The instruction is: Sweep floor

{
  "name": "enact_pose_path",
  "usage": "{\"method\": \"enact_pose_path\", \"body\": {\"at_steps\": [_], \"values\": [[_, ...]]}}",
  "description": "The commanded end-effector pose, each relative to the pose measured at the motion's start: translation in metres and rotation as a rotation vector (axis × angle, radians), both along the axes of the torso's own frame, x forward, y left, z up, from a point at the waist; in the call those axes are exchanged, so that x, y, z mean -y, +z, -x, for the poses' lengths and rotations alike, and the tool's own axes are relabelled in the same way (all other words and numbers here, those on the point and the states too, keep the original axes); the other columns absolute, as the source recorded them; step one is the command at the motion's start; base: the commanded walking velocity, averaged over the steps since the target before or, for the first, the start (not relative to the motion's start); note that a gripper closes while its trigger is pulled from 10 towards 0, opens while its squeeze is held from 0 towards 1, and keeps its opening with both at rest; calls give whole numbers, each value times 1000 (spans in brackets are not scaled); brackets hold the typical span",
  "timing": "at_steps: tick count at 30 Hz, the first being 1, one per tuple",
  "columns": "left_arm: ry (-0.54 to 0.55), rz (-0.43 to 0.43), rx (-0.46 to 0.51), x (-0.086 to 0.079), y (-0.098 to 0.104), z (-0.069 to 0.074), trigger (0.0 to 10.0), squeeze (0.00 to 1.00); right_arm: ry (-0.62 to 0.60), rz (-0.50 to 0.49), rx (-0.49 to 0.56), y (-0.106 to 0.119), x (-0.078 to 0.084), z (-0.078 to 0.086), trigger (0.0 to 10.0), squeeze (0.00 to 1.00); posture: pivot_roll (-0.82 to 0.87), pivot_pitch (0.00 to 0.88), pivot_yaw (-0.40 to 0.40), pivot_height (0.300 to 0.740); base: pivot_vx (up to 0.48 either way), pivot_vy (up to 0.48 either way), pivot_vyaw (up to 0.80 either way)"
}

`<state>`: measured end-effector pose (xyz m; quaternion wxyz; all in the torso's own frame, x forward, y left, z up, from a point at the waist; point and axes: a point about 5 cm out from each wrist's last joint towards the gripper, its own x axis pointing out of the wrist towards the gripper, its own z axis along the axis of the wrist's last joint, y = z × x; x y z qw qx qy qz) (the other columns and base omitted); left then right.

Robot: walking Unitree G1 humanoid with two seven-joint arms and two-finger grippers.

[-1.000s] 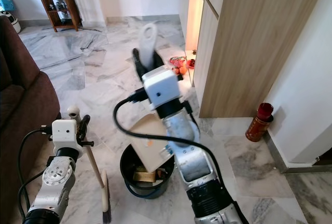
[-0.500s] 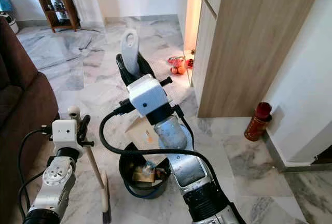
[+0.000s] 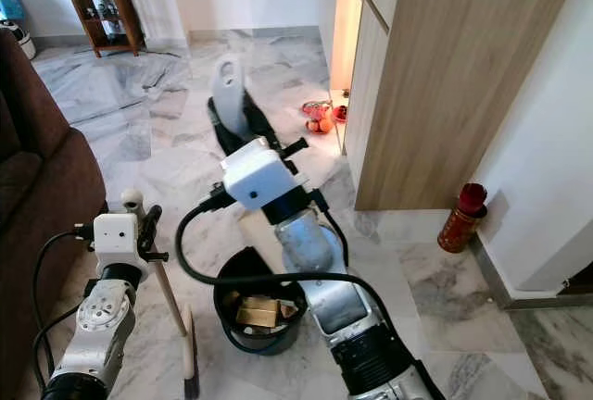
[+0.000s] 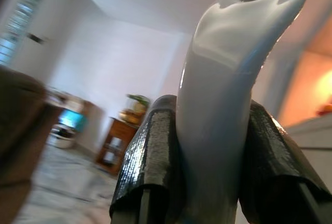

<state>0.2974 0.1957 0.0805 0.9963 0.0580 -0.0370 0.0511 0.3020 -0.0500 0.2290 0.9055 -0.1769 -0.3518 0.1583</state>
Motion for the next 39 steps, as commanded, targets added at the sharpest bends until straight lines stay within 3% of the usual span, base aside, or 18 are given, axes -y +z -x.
{"method": "enact_pose_path", "body": {"at_steps": [1,5,7,8,12,27,31,39], "values": [[-14,-11,46,2,8,-2,10000,0,-96,-21,77,18,16,-7,10000,0,131,0,37,740,0,0,0],[-14,-13,47,1,8,-3,10000,0,-242,-33,74,18,47,-18,10000,0,128,0,36,740,0,0,0],[-14,-13,47,1,8,-3,10000,0,-260,-31,72,17,51,-20,10000,0,128,0,36,740,0,0,0],[-17,-16,46,1,8,-3,10000,0,-322,-72,3,3,72,-26,10000,0,121,0,39,740,0,0,0],[-18,-21,48,-1,9,-3,10000,0,-407,-123,-74,-19,95,-30,10000,0,123,0,38,740,0,0,0],[-15,-33,50,-7,7,6,10000,0,-523,-48,-231,-83,120,-31,10000,0,138,0,33,740,0,0,0],[-15,-28,53,-8,7,7,10000,0,-554,-76,-304,-103,128,-29,10000,0,152,0,28,740,0,0,0],[-16,-22,62,-6,9,7,10000,0,-597,-151,-396,-122,142,-28,10000,0,155,0,23,740,0,0,0]]}}
